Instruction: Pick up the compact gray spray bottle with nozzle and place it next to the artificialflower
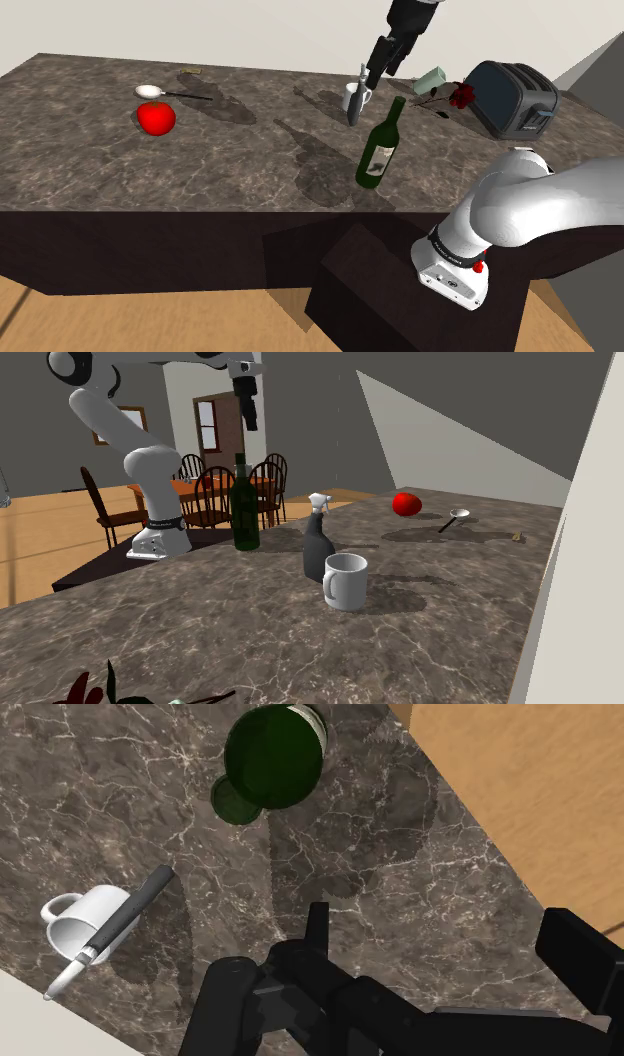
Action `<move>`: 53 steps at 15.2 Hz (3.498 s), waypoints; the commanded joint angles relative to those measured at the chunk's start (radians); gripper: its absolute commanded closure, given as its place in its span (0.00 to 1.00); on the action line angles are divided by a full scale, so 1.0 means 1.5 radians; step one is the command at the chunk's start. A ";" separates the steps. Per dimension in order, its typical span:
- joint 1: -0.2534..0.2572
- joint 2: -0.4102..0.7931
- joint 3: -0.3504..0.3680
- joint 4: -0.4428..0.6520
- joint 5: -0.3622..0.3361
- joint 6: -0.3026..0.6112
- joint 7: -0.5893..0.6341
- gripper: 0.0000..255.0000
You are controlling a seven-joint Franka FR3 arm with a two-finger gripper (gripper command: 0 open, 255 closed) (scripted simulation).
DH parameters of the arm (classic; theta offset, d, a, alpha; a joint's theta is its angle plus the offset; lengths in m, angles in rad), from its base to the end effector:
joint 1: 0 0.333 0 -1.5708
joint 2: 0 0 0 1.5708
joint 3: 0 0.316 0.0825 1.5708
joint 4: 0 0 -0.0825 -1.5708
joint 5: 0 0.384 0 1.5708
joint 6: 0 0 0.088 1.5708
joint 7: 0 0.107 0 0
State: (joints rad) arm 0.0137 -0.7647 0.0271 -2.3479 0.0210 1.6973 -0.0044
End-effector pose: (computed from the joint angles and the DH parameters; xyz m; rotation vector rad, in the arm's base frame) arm 0.3250 0.0178 0.5995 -3.1321 -0.0584 -0.1786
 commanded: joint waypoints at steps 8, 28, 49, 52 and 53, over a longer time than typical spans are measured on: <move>-0.052 0.089 -0.029 -0.021 -0.050 0.136 0.009 0.00; -0.184 0.430 -0.123 0.098 -0.158 0.446 0.073 0.00; -0.208 0.546 -0.148 0.138 -0.159 0.539 0.080 1.00; -0.208 0.546 -0.148 0.138 -0.159 0.539 0.080 1.00; -0.208 0.546 -0.148 0.138 -0.159 0.539 0.080 1.00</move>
State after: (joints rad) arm -0.2982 0.0546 -0.1943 -2.1403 -0.2179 2.5063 0.1156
